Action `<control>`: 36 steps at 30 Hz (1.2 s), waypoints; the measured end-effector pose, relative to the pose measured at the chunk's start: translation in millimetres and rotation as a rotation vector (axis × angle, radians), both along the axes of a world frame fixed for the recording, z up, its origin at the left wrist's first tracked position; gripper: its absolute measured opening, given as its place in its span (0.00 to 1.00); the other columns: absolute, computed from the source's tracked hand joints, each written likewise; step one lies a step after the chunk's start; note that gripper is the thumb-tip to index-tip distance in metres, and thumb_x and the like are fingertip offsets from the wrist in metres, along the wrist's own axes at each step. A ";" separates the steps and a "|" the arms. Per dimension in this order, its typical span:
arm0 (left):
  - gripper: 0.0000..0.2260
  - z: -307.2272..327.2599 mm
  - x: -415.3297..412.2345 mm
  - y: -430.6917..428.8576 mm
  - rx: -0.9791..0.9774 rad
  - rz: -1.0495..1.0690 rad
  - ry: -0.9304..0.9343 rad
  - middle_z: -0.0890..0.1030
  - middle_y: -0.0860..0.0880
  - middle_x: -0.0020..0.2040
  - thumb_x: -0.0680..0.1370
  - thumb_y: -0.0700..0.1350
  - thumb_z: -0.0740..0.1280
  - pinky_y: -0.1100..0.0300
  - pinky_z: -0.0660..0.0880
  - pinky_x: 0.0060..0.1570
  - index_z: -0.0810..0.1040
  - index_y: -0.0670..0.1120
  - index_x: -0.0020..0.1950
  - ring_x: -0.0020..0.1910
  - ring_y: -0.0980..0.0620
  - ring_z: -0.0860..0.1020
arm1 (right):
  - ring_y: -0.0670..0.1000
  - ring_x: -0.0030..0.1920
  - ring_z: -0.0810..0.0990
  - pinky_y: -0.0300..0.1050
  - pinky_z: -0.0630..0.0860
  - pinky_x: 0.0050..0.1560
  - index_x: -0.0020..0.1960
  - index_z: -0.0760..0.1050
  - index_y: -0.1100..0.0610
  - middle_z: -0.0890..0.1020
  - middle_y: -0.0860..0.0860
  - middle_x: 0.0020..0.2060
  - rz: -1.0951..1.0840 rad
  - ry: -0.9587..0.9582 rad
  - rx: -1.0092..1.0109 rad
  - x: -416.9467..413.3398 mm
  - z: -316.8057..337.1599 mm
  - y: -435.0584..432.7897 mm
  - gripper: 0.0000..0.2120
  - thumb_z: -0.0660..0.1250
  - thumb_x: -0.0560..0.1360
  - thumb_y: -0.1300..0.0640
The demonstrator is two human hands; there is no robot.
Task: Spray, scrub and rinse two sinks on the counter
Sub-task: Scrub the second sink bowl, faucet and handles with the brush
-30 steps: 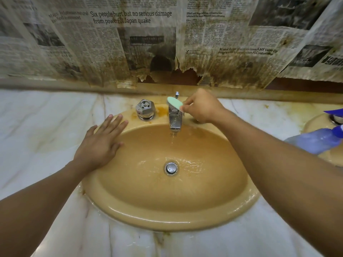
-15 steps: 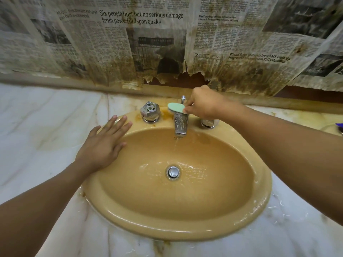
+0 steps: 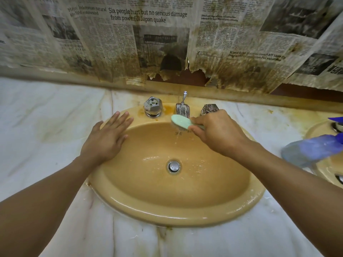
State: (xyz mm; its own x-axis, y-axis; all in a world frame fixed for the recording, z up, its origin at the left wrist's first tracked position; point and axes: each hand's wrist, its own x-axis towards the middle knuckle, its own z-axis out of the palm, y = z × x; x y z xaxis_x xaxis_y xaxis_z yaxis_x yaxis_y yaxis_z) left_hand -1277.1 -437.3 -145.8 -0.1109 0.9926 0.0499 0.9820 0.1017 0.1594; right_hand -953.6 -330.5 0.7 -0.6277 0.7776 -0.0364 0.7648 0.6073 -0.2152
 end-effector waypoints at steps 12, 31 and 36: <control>0.34 -2.8 -1.0 -2.7 -0.037 0.025 -0.009 0.44 0.63 0.83 0.83 0.49 0.62 0.41 0.54 0.78 0.48 0.59 0.84 0.82 0.61 0.41 | 0.58 0.44 0.80 0.50 0.76 0.41 0.55 0.85 0.54 0.82 0.54 0.47 -0.018 -0.198 0.090 -59.2 10.4 96.4 0.10 0.69 0.79 0.50; 0.36 0.2 -4.5 12.9 -0.014 0.012 0.004 0.44 0.61 0.84 0.82 0.59 0.64 0.43 0.57 0.78 0.49 0.57 0.84 0.83 0.57 0.41 | 0.42 0.43 0.79 0.42 0.75 0.44 0.43 0.84 0.43 0.83 0.38 0.39 0.547 -0.534 -0.100 -139.0 4.3 191.6 0.06 0.80 0.70 0.48; 0.35 0.7 -6.8 16.6 -0.029 -0.004 -0.003 0.43 0.62 0.83 0.82 0.60 0.63 0.43 0.56 0.79 0.48 0.58 0.84 0.82 0.58 0.40 | 0.42 0.38 0.77 0.41 0.74 0.40 0.46 0.85 0.47 0.82 0.40 0.35 0.488 -0.446 -0.349 -153.3 -26.6 174.1 0.07 0.81 0.69 0.53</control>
